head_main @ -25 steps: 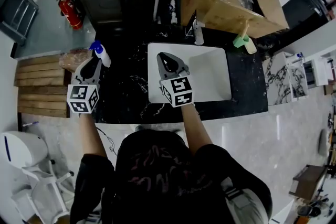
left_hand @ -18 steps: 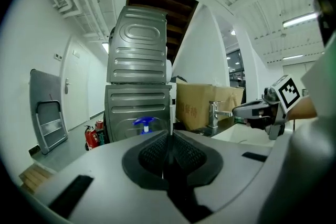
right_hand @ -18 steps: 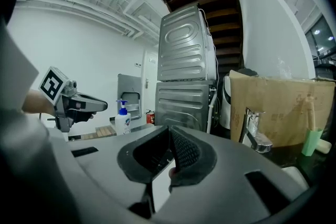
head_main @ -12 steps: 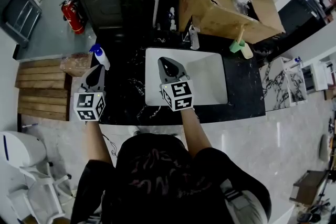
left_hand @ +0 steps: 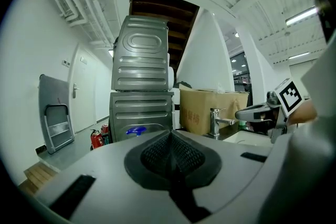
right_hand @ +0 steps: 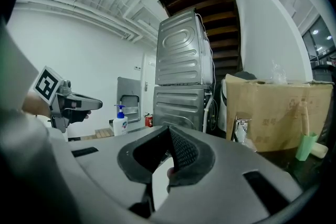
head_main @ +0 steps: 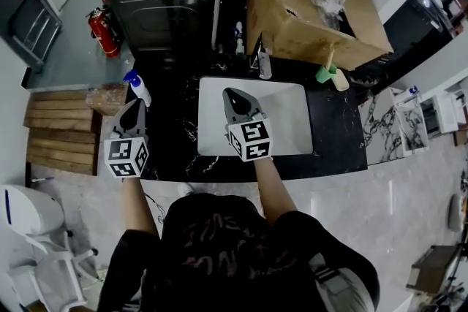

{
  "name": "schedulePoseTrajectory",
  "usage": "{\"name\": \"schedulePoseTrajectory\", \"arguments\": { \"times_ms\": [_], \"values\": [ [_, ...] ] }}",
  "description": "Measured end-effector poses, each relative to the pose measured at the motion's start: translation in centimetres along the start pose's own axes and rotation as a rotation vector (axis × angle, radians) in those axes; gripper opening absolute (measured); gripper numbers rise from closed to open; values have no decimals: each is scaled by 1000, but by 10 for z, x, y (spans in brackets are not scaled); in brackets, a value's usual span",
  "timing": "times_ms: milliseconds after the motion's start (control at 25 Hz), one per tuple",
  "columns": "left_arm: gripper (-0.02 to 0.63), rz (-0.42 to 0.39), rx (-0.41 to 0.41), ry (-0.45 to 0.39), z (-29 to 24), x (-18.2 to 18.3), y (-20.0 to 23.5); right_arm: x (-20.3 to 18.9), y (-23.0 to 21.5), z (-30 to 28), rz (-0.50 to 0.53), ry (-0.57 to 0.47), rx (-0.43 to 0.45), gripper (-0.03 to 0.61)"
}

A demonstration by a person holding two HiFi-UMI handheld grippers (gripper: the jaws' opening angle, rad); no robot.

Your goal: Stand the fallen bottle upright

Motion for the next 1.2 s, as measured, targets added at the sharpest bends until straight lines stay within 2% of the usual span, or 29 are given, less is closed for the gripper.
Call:
{"name": "schedulePoseTrajectory", "arguments": {
  "times_ms": [360,600,1200],
  "values": [
    [15,-23,10,-18,-1,13,-26,2,-16,11,-2,-10,9,12],
    [15,-7,49,-24,3,15,-30,3,-24,17,0,-16,9,12],
    [15,-19,68,-36,6,21,-55,3,-42,36,0,-10,9,12]
  ]
}}
Point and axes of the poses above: the fingertips, and each gripper's own axes: z backward along the fingers, y to its left, x out of its top, the point moved 8 cm from there along z, backward along the fingers, and after that the axes turned 5 degrees about -y, right-handed, at the moved point
